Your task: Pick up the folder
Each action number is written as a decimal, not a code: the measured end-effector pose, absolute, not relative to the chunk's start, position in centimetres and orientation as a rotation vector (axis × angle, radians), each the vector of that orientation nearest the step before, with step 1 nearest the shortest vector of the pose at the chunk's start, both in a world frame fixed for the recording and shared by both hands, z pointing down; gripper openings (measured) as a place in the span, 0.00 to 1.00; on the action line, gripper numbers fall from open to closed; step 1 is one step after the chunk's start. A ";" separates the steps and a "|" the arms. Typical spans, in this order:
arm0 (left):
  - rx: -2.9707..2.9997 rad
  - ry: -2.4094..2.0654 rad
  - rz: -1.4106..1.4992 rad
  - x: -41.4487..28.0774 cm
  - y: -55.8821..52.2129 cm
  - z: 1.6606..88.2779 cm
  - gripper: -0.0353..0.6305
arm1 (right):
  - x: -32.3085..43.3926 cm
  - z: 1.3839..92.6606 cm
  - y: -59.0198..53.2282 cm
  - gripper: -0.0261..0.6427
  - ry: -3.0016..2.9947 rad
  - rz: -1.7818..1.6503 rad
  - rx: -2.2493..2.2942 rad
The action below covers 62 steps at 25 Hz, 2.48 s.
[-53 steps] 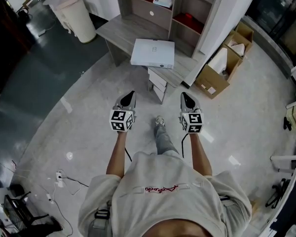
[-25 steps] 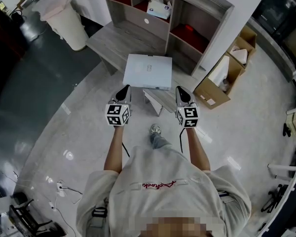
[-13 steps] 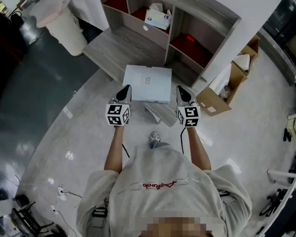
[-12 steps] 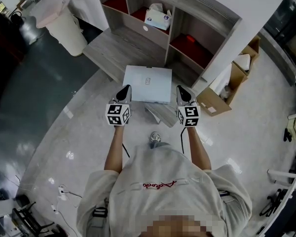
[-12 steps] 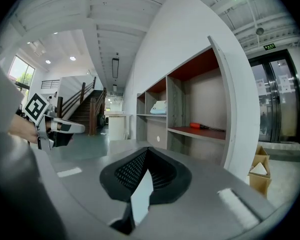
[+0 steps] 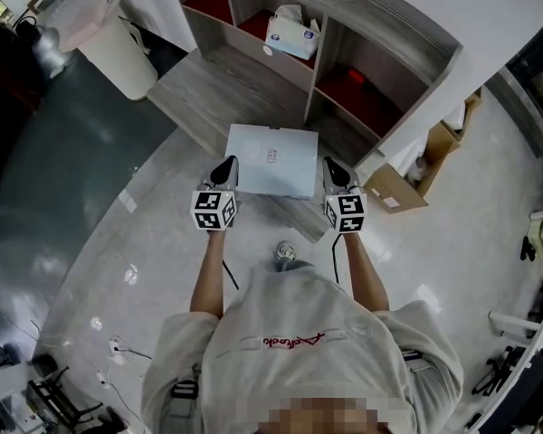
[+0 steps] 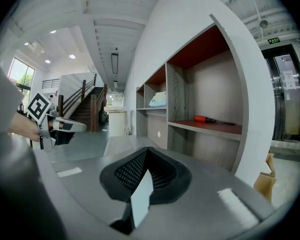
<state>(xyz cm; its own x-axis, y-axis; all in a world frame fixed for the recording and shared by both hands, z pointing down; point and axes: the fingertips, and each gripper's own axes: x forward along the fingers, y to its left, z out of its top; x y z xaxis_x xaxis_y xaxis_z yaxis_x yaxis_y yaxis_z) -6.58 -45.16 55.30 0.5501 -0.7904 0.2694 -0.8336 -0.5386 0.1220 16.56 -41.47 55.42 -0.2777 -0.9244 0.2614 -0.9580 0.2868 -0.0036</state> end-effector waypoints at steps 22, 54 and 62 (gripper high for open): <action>2.518 -1.223 0.365 -9.8 -50.7 60.5 0.05 | 15.4 60.5 -44.3 0.05 -2.185 0.358 1.792; 2.264 -1.152 0.507 -12.3 -52.3 74.2 0.39 | 16.6 73.4 -44.1 0.29 -2.100 0.890 1.766; 2.246 -1.016 0.545 -10.4 -52.1 76.4 0.52 | 15.5 75.4 -45.2 0.44 -2.137 1.025 1.695</action>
<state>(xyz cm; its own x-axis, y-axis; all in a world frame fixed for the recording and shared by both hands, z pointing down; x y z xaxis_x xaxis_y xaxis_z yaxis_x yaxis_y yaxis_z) -10.40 -52.12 76.38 0.6212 -0.5254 0.5814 -0.7750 -0.5215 0.3568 15.53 -45.22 75.44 -0.3060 -0.7631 0.5693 -0.9217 0.0877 -0.3778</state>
